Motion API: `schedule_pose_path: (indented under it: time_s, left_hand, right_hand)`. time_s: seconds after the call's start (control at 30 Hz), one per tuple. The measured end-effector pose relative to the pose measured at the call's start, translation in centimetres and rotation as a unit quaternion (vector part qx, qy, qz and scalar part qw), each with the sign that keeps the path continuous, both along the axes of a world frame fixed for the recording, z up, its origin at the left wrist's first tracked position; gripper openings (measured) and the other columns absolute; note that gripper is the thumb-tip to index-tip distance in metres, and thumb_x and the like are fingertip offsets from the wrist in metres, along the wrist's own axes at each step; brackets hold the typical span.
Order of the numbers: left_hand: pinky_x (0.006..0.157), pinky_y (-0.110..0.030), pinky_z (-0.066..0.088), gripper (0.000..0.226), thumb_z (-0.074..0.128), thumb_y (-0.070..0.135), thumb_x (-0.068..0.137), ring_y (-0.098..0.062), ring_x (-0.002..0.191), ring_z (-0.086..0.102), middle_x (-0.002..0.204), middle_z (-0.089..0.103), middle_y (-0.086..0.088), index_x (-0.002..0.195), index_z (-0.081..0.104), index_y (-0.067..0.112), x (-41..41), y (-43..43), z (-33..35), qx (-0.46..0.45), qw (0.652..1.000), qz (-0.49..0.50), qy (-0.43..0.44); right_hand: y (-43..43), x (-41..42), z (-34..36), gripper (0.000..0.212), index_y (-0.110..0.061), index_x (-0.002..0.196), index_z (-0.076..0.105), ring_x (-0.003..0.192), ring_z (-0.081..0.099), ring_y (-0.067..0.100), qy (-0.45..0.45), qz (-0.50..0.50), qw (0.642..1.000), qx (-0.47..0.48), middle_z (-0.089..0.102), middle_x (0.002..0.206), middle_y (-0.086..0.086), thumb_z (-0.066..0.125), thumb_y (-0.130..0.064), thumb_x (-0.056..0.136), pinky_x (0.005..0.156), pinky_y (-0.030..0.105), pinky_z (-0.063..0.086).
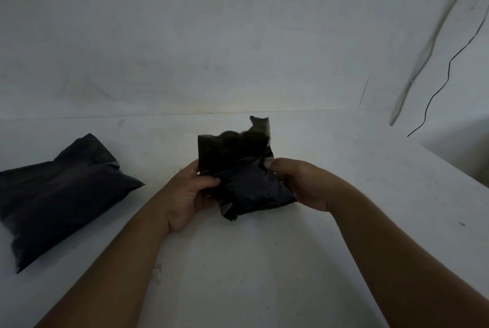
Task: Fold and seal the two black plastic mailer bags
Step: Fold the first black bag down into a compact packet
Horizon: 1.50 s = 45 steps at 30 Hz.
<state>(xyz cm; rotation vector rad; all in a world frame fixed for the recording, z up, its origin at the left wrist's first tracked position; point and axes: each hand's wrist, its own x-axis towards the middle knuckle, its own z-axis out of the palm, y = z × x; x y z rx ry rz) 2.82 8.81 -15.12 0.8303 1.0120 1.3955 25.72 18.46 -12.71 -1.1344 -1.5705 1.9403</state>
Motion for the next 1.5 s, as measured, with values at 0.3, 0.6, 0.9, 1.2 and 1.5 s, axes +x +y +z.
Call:
schedule_pose_path:
  time_s: [0.3, 0.6, 0.9, 1.2, 1.5]
  left_hand:
    - [0.072, -0.031, 0.06, 0.036, 0.063, -0.007, 0.078, -0.023, 0.09, 0.069, 0.102, 0.075, -0.009, 0.11, 0.068, 0.009, -0.2, 0.0, 0.1, -0.021, 0.999, -0.031, 0.002]
    - [0.069, -0.032, 0.056, 0.018, 0.066, 0.02, 0.089, -0.022, 0.081, 0.068, 0.092, 0.075, -0.006, 0.103, 0.074, 0.011, 0.2, 0.1, 0.7, -0.056, 0.998, 0.024, 0.006]
    - [0.061, -0.028, 0.06, 0.025, 0.056, 0.009, 0.09, -0.02, 0.075, 0.075, 0.094, 0.076, -0.009, 0.097, 0.079, 0.015, 0.4, -0.1, 0.8, 0.005, 0.997, 0.03, -0.064]
    - [0.062, -0.023, 0.059, 0.034, 0.041, -0.004, 0.098, -0.015, 0.073, 0.072, 0.087, 0.072, -0.008, 0.079, 0.064, 0.011, 0.2, -0.1, 0.9, 0.023, 0.997, -0.023, -0.063]
    - [0.049, -0.02, 0.044, 0.048, 0.069, 0.055, 0.081, -0.013, 0.054, 0.05, 0.059, 0.049, 0.001, 0.067, 0.048, 0.015, 1.3, -0.1, 0.9, -0.026, 0.994, 0.025, 0.099]
  right_hand:
    - [0.1, -2.0, 0.1, 0.041, -0.004, 0.131, 0.061, 0.124, 0.059, 0.034, 0.1, -0.047, 0.991, -0.081, 0.064, 0.132, 0.018, 0.056, -0.002, 0.09, 0.103, 0.044, 0.05]
    - [0.4, -2.4, -0.3, 0.039, -0.005, 0.13, 0.061, 0.125, 0.057, 0.037, 0.108, -0.096, 0.985, -0.096, 0.064, 0.132, 0.019, 0.05, -0.003, 0.093, 0.099, 0.043, 0.052]
    - [0.0, -3.0, 0.0, 0.016, -0.008, 0.075, 0.077, 0.074, 0.07, 0.028, 0.198, -0.116, 0.969, -0.094, 0.072, 0.084, 0.014, 0.061, -0.011, 0.077, 0.077, 0.04, 0.055]
    - [1.0, -2.5, -0.7, 0.021, -0.015, 0.075, 0.068, 0.073, 0.055, 0.026, 0.193, -0.136, 0.969, -0.077, 0.059, 0.082, 0.01, 0.079, -0.019, 0.058, 0.069, 0.034, 0.041]
    - [1.0, -2.4, -0.3, 0.006, -0.008, 0.062, 0.048, 0.058, 0.045, 0.025, 0.115, -0.111, 0.981, -0.114, 0.044, 0.066, 0.009, 0.048, -0.014, 0.064, 0.06, 0.029, 0.041]
